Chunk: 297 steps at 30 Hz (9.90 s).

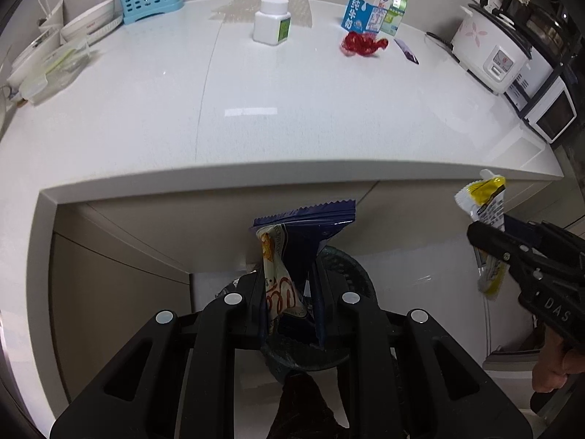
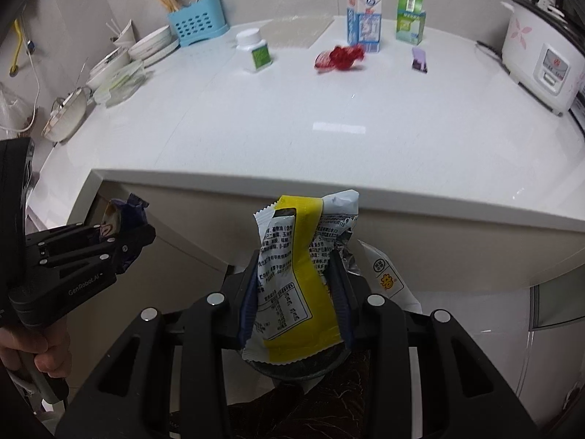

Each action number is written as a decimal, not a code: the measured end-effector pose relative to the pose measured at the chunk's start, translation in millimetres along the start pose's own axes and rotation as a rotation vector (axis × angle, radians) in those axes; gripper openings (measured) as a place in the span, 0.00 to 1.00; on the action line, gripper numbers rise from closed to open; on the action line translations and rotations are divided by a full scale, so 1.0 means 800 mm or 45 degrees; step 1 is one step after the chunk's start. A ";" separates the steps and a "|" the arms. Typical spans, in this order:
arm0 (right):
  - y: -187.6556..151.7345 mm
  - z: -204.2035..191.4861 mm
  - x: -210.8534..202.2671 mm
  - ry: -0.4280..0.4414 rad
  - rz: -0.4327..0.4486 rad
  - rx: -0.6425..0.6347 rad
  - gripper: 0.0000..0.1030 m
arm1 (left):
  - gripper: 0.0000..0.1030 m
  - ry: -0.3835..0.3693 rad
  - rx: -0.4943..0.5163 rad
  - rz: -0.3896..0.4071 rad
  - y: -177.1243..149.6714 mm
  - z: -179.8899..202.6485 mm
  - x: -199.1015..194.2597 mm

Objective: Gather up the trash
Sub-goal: 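Carry both wrappers with both tools down over the green wastebasket, then open the right tool to drop the yellow wrapper into the wastebasket, then open the left tool to drop the blue wrapper into the wastebasket, then raise both open tools back above the counter, then grasp the white pill bottle with the left tool while the right tool grasps the purple packet, then carry the bottle and purple packet with both tools down over the wastebasket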

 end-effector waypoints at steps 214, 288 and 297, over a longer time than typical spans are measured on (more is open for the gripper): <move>0.303 0.368 0.207 -0.140 -0.326 0.371 0.19 | 0.49 0.159 -0.172 0.139 0.363 0.071 0.161; 0.061 0.072 -0.018 -0.076 0.008 0.051 0.13 | 0.49 -0.013 0.067 0.140 0.087 0.044 -0.020; 0.010 0.014 -0.011 0.016 0.025 -0.055 0.13 | 0.49 -0.012 0.102 0.100 0.031 0.019 -0.001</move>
Point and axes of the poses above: each gripper's, at about its wrist camera, not at the fingertips, and x roughly the way its jaws point, z to its right, y to its top, the point moved 2 cm from there along x, roughly the way its jaws point, and after that the axes turned 15 degrees about -x, right-handed, at the moved point
